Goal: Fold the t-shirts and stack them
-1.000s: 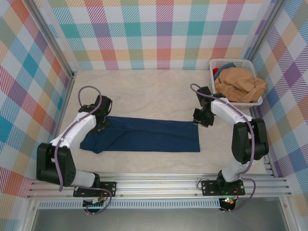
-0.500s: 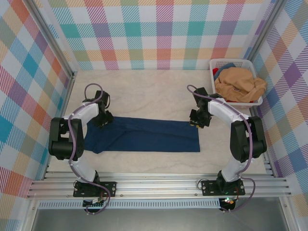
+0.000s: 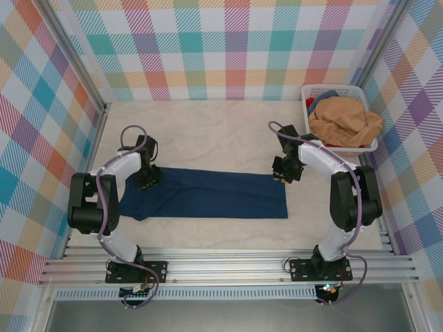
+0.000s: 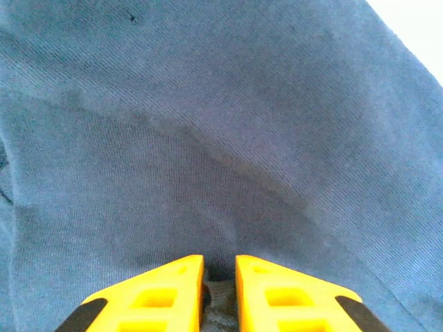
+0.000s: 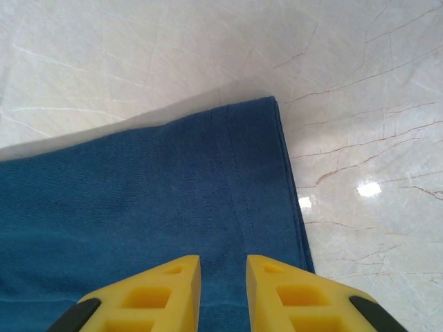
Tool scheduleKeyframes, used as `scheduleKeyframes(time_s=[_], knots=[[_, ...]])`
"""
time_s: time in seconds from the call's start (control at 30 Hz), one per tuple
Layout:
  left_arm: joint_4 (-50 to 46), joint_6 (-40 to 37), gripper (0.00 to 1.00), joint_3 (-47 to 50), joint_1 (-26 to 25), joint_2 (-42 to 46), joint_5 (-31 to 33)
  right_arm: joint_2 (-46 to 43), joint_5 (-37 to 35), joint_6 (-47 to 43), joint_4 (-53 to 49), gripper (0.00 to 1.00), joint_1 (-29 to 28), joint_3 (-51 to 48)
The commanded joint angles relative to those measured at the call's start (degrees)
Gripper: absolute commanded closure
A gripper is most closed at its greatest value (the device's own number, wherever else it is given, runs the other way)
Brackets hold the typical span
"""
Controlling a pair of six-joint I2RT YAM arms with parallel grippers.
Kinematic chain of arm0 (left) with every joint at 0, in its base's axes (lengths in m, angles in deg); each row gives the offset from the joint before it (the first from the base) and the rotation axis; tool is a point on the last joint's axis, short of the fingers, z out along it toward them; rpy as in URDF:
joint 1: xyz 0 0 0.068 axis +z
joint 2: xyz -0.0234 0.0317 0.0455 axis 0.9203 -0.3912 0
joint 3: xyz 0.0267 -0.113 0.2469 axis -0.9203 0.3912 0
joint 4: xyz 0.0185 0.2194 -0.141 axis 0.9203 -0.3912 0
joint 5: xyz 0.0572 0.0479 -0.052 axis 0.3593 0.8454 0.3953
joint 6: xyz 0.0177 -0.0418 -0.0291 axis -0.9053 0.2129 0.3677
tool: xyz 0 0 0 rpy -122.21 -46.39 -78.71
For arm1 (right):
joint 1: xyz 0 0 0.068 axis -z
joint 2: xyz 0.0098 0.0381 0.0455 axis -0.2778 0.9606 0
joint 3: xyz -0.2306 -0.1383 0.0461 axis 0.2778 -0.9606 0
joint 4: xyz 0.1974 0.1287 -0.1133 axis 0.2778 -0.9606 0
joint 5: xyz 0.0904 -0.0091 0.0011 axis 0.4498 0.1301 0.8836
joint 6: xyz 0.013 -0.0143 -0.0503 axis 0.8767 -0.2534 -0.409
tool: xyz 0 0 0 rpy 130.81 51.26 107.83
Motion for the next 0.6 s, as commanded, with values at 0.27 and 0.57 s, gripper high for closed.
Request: scheduleKeyframes(time_s=[0.27, 0.57], knots=[[-10.66, 2.46, 1.0, -0.1, -8.63, 10.47, 1.08, 1.53, 0.77, 0.25, 0.09, 0.77, -0.4, 1.58], [-15.37, 7.17, 1.0, 6.12, -17.43, 14.71, -0.26, 2.89, 1.78, -0.37, 0.03, 0.77, -0.37, 2.79]])
